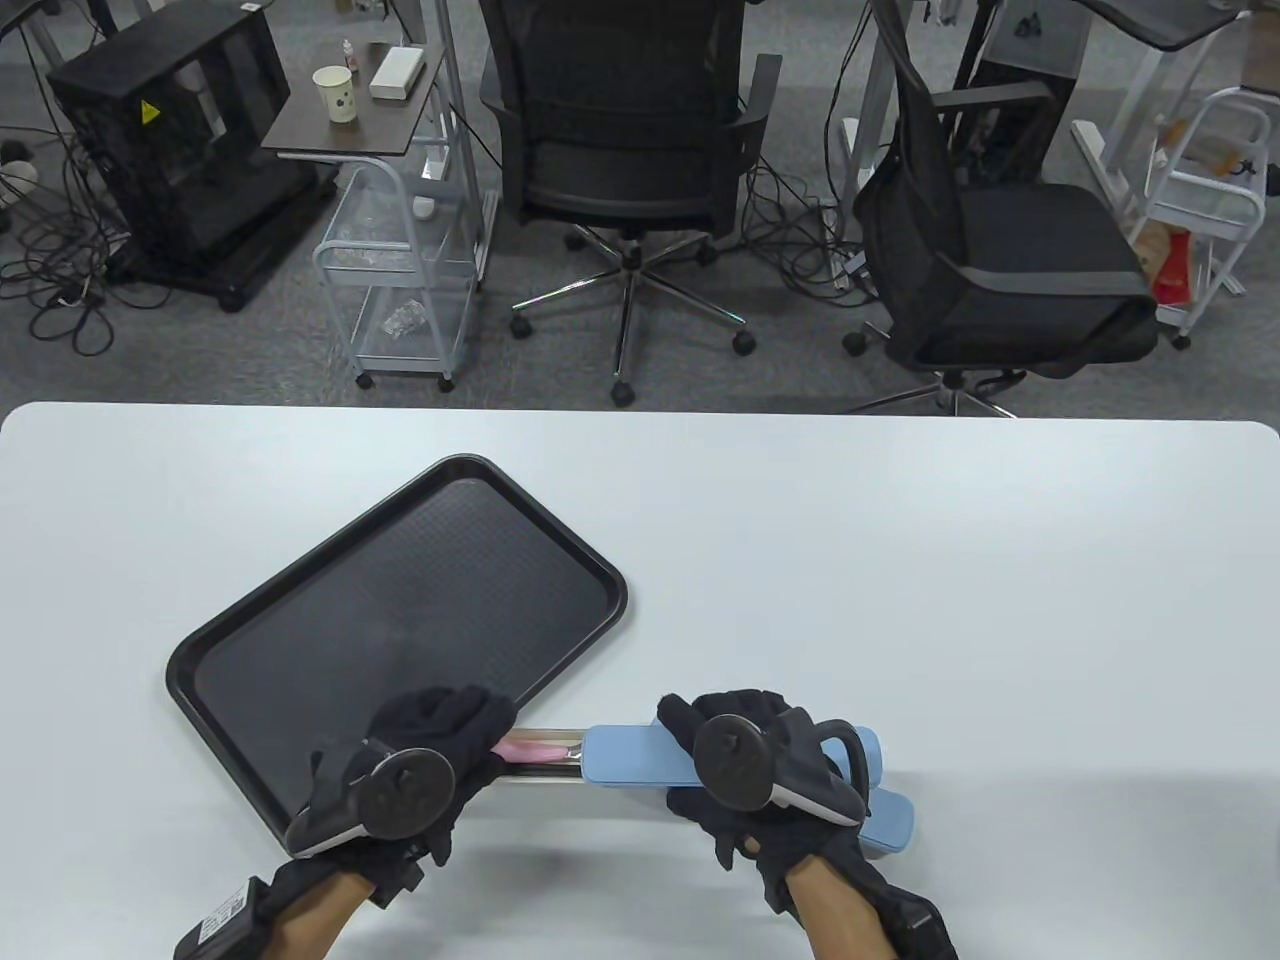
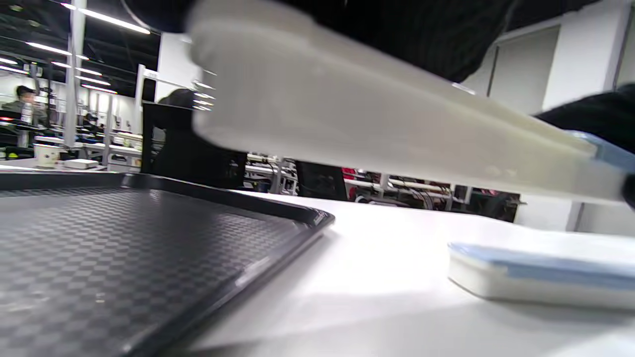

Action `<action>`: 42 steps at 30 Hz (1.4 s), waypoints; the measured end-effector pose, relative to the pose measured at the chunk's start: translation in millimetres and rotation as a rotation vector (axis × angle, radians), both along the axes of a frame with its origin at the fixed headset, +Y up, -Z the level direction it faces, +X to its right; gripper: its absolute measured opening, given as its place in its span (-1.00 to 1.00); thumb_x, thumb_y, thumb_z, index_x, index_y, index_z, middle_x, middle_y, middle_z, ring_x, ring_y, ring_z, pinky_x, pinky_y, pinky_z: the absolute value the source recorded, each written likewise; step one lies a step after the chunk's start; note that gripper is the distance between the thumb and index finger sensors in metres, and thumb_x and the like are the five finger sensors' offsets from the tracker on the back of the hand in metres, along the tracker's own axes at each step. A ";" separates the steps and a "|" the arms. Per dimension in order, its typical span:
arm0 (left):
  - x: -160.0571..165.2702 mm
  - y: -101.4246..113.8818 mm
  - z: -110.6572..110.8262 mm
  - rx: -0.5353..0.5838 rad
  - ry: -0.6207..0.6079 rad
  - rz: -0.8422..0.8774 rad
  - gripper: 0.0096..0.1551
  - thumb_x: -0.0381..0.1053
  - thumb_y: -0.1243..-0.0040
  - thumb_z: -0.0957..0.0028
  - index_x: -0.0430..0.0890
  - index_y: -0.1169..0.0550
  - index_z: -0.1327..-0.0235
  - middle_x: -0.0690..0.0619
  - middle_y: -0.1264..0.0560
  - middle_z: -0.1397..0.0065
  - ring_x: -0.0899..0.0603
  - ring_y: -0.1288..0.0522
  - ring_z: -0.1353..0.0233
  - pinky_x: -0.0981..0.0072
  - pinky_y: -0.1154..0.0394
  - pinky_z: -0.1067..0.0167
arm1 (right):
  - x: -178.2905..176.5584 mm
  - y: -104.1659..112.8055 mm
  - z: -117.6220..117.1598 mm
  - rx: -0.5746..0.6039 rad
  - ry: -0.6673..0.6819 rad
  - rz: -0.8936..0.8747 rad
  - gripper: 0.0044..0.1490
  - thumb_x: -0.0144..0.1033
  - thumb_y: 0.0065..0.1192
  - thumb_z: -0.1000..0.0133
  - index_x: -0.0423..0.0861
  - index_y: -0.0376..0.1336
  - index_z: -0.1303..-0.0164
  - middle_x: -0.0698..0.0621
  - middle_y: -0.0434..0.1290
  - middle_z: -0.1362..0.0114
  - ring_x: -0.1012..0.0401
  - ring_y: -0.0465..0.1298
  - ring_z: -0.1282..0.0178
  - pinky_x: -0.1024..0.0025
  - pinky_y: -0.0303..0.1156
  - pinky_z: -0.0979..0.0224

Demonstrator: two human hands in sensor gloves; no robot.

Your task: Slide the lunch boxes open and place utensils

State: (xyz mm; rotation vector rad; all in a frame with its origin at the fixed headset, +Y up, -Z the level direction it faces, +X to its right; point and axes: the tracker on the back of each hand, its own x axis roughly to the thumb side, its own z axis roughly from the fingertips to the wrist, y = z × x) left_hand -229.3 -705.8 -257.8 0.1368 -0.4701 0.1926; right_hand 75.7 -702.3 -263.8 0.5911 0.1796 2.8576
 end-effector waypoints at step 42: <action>2.0 -7.4 -0.7 -0.061 -0.060 0.168 -0.13 0.20 -0.33 0.06 0.04 -0.26 -0.51 0.02 -0.36 -0.56 -0.21 -0.24 -0.51 -0.17 -0.10 -0.41 | -32.4 1.8 13.6 0.189 0.026 0.020 0.02 0.00 0.43 -0.01 0.18 -0.05 -0.60 -0.07 0.10 -0.62 -0.10 0.24 -0.60 -0.23 0.14 -0.58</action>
